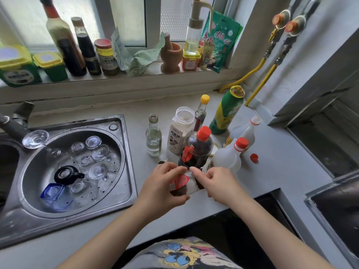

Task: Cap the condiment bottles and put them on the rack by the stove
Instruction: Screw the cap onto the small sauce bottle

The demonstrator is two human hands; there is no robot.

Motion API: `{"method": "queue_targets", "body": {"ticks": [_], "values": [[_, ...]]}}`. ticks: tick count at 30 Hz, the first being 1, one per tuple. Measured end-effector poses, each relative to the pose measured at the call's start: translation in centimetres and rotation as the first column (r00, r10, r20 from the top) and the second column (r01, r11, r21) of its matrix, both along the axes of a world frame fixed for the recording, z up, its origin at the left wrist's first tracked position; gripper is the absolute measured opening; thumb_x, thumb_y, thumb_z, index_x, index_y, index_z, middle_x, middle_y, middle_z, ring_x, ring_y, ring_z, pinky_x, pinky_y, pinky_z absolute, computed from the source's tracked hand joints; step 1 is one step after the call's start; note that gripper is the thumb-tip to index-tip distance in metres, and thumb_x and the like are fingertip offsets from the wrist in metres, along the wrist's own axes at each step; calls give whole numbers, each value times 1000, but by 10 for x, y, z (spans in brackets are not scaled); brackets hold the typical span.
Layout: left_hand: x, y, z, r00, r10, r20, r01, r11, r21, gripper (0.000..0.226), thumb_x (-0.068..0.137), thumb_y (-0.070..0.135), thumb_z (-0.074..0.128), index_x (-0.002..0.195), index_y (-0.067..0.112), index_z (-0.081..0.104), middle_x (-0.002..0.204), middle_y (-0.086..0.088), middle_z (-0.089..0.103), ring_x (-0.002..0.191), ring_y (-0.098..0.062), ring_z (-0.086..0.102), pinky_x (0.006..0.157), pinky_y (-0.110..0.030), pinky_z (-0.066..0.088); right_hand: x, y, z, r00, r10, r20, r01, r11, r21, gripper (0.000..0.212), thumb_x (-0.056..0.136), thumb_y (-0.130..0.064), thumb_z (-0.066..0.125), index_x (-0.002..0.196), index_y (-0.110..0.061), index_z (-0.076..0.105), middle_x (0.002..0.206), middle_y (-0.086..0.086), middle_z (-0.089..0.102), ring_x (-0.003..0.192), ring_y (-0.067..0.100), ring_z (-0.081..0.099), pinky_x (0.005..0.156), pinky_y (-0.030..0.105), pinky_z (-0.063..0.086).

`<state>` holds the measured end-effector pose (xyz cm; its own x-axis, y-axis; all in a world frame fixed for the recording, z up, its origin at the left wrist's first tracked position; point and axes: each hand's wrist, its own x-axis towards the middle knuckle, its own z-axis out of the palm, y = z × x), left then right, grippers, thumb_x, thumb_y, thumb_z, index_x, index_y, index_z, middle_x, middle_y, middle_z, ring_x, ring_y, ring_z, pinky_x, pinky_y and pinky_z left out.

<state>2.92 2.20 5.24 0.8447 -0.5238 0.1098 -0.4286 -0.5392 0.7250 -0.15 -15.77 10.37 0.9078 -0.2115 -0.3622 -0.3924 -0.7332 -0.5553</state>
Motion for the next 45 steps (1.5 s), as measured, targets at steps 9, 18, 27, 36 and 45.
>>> {"method": "queue_targets", "body": {"ticks": [9,18,27,36,45], "values": [[2,4,-4,987,-52,-151,38,995,-88,64,64,40,77,124,32,54,114,18,47,110,-5,48,95,-27,45,-9,-28,16,927,354,123,-367,924,106,62,76,-30,76,132,-37,47,118,-17,52,101,-3,56,81,14,51],[5,2,-6,977,-110,-182,89,989,-121,66,62,46,75,124,34,54,115,18,49,110,-7,52,95,-30,47,-19,-20,9,990,119,74,-116,992,-55,80,72,-85,28,86,-15,65,85,4,68,78,16,62,76,43,52],[1,-4,-7,974,-176,-142,162,981,-104,66,66,38,80,126,33,54,116,17,50,111,-5,49,96,-28,45,-41,-20,5,989,17,148,-32,994,102,44,69,-60,68,103,-33,60,88,-12,63,81,4,61,78,30,54],[-5,6,-6,966,-195,-171,177,977,-114,68,64,48,74,127,33,53,119,15,49,111,-6,52,96,-29,46,-53,-14,2,968,183,172,-203,973,107,71,71,-53,71,133,-46,38,124,-22,48,101,-5,52,84,17,50],[-7,22,-3,976,-166,-137,152,983,-107,66,68,32,81,128,33,53,121,17,48,114,-5,49,97,-22,42,-46,3,-2,914,234,332,-251,968,10,47,75,-54,67,113,-31,52,99,-17,54,90,-2,53,78,15,47]]}}
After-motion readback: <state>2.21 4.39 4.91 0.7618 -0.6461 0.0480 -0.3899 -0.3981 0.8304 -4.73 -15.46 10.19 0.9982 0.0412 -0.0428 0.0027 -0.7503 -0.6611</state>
